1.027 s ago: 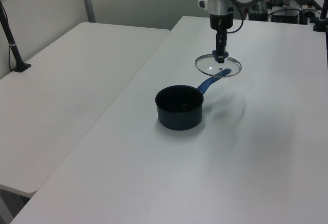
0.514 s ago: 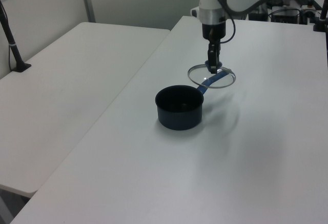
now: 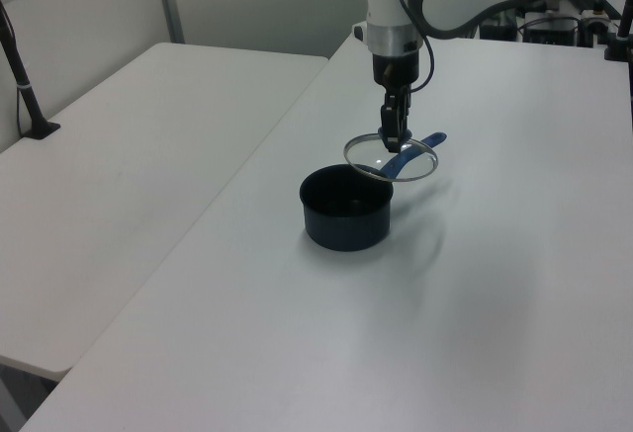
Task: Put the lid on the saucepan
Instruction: 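Carry the held lid over the black saucepan's rim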
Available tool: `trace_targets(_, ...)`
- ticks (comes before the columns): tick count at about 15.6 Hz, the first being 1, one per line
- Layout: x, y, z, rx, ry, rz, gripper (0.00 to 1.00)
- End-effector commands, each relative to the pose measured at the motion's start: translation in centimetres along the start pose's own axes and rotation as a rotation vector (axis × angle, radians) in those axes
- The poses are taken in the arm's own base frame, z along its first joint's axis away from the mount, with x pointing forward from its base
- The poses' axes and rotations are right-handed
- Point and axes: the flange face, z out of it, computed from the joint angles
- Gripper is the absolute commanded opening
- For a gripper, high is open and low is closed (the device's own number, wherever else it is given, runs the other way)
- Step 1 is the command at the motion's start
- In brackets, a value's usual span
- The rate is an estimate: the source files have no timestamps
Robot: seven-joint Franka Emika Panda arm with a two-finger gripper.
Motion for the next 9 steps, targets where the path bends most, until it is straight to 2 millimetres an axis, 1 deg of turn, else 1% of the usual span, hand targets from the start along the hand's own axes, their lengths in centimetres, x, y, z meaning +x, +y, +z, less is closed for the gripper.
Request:
trace_targets(1, 0.6, -1.2, -1.3, 0.026, 0.009, 0.038, 0.52)
trace_targets(2, 0.9, -1.3, -1.7, 0.027, 0.021, 0.04, 0.52)
trace_targets(3, 1.2, -1.4, -1.4, 0.025, 0.025, 0.05, 0.52)
trace_targets(5, 2.0, -1.7, -1.4, 0.038, 0.053, 0.079, 0.52)
trace_targets(9, 3.5, -2.1, 0.0, 0.037, 0.092, 0.113, 0.52)
